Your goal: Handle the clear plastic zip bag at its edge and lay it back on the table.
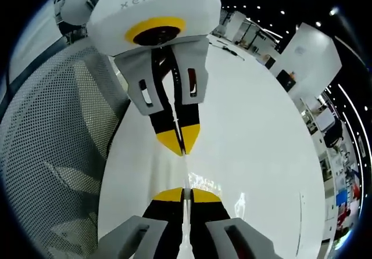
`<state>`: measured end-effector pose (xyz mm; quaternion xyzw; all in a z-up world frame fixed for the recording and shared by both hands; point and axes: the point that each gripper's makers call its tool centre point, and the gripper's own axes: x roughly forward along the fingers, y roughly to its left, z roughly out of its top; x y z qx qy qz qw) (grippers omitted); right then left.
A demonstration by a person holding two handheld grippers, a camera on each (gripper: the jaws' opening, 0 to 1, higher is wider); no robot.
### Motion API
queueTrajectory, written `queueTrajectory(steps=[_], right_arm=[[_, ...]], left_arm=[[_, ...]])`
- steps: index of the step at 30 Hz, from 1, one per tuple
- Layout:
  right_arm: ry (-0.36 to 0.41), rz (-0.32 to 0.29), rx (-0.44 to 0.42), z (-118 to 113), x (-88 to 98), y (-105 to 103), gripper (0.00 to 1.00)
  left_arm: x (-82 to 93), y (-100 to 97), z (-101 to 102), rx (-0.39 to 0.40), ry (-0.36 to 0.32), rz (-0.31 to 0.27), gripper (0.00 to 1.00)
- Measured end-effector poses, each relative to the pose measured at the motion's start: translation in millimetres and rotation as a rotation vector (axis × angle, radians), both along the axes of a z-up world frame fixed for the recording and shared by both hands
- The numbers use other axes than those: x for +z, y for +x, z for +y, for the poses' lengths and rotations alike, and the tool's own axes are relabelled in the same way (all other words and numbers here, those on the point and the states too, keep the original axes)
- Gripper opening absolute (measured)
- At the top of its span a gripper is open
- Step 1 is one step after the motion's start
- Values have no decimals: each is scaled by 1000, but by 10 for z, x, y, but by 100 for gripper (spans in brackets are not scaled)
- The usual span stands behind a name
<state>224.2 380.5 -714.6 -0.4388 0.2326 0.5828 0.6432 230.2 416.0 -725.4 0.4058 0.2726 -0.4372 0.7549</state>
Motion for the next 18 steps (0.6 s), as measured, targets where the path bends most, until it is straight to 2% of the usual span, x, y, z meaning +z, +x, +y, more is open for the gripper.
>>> queueTrajectory(steps=[18], right_arm=[[-13,0,-20,-110,-7,27,0]], left_arm=[[-48,1,74,3,25,8,0]])
